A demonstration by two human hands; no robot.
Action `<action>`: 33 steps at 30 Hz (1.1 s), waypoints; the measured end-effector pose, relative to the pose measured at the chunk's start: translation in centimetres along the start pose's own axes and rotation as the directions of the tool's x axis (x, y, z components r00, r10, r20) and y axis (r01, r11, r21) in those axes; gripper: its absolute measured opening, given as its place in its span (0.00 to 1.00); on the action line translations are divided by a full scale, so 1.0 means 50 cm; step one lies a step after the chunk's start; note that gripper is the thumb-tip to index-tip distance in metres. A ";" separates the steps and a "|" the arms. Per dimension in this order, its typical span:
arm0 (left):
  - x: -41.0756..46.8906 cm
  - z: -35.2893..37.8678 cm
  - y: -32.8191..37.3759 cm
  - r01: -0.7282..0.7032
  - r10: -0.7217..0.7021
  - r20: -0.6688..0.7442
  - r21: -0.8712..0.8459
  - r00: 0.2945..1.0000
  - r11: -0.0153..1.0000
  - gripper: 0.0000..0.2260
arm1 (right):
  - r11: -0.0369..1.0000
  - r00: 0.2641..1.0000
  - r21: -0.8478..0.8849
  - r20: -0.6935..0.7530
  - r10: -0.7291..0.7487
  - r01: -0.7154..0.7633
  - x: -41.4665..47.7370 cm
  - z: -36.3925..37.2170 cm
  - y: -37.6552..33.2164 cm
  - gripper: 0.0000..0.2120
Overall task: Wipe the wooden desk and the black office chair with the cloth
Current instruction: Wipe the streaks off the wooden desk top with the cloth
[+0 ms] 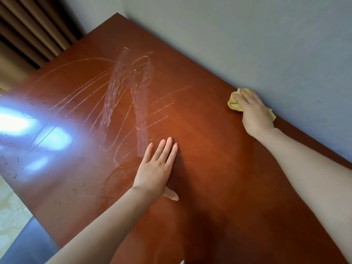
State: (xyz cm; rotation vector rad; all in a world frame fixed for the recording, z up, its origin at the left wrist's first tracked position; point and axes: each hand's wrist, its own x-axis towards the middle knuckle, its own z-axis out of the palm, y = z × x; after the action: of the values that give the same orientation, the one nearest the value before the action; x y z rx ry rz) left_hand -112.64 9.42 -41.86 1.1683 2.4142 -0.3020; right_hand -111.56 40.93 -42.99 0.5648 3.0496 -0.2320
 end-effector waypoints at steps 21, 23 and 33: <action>-0.156 0.075 -0.048 0.160 -0.189 -0.151 -0.185 0.970 0.970 0.54 | 0.881 0.888 0.162 0.050 -0.456 0.444 -0.101 0.089 -0.405 0.28; -0.174 0.080 -0.051 0.179 -0.204 -0.120 -0.191 0.972 0.965 0.55 | 0.829 0.840 0.198 0.043 -0.540 0.523 -0.160 0.089 -0.394 0.30; -0.168 0.102 -0.051 0.222 -0.241 -0.096 -0.177 0.966 0.959 0.55 | 0.637 0.630 0.265 0.122 -0.767 0.724 -0.250 0.052 -0.191 0.36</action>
State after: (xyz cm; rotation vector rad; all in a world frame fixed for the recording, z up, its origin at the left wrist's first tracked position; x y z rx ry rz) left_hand -108.58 0.15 -42.33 0.8526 2.6265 -0.1032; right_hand -103.30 27.31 -43.48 -0.7518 2.8384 -0.5623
